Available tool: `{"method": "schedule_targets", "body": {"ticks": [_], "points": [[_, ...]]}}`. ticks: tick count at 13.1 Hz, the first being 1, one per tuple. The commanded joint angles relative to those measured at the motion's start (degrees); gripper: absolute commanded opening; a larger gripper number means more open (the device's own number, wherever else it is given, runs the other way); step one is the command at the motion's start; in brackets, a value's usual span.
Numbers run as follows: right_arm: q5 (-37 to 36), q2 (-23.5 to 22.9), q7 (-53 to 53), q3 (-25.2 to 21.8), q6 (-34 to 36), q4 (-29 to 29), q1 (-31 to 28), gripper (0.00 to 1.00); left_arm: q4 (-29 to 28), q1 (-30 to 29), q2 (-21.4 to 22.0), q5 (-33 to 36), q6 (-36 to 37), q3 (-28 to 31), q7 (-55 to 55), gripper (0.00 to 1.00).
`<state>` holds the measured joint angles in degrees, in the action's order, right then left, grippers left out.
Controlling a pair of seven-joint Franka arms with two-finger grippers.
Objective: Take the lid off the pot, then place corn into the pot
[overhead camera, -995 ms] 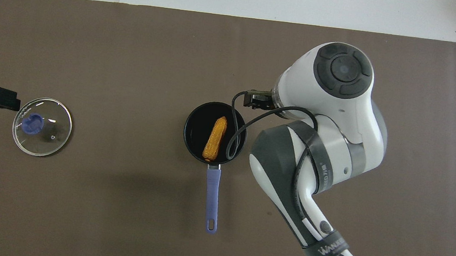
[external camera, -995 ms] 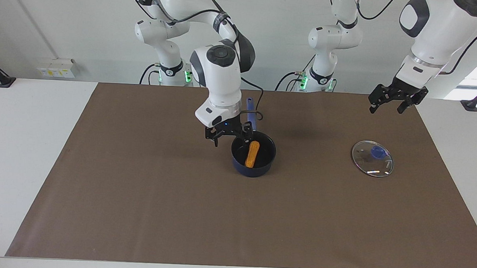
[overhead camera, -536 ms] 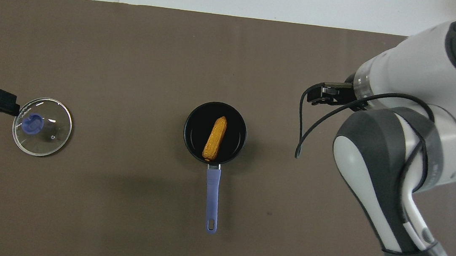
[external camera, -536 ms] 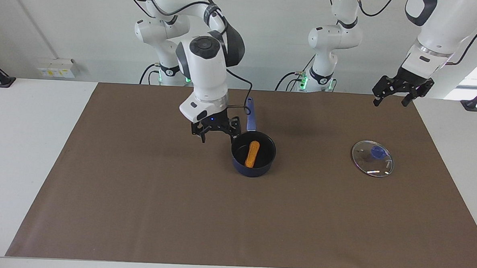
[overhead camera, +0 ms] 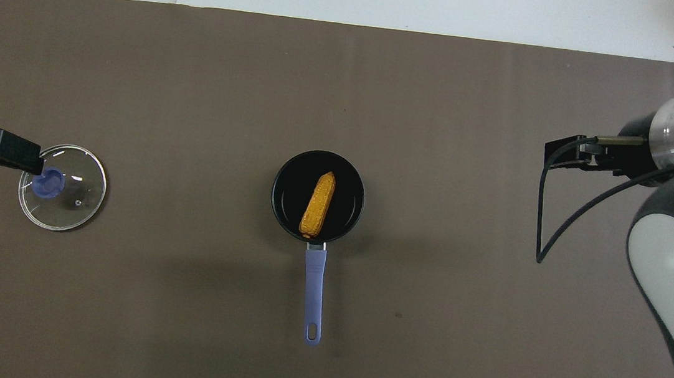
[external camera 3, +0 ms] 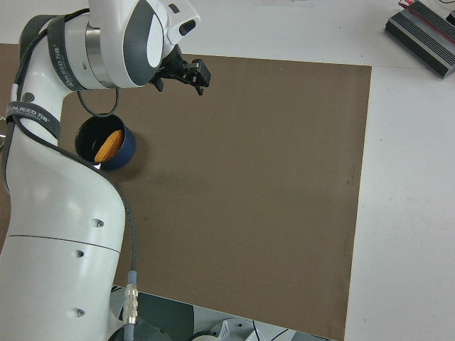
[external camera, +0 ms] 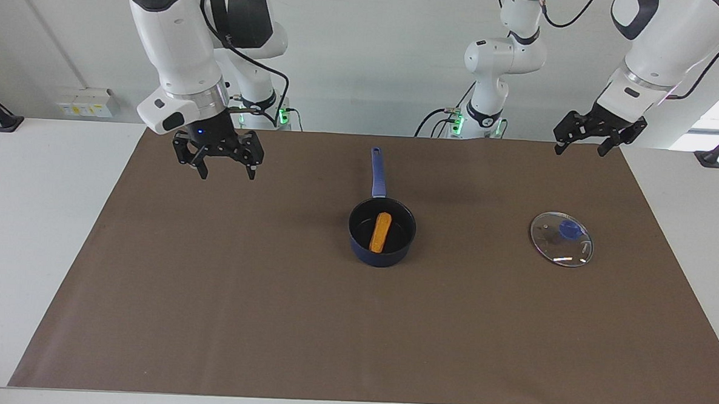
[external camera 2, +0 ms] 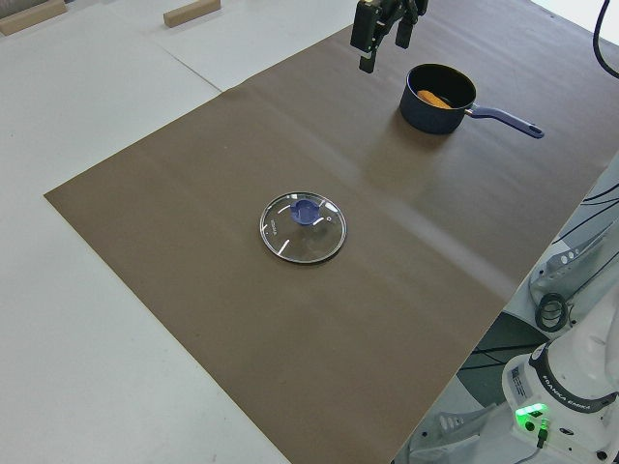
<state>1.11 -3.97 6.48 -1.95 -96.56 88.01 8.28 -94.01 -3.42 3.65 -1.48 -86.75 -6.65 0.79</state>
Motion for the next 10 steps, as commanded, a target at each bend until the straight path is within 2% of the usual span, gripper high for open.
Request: {"method": "schedule_targets", "body": {"ticks": [1,5,7,10], "points": [[-0.1,2.4,-3.4,0.6,5.0,-1.6,-2.3,1.0,0.9,0.6,-0.3,0.3,1.0,1.0,-1.0,1.0],[0.0,5.9,-8.3,0.6,11.1,-2.3,-5.2,1.0,1.0,2.4,-0.6,0.4,0.9,3.7,-1.8,1.0],[0.8,7.0,-8.8,0.6,11.3,-0.9,-7.0,1.0,1.0,5.4,-0.6,0.3,0.6,7.0,-3.4,1.0],[0.9,7.0,-8.7,0.7,10.6,-0.9,-8.2,1.0,0.8,6.6,-0.6,0.5,0.5,7.5,-3.5,1.0]]}}
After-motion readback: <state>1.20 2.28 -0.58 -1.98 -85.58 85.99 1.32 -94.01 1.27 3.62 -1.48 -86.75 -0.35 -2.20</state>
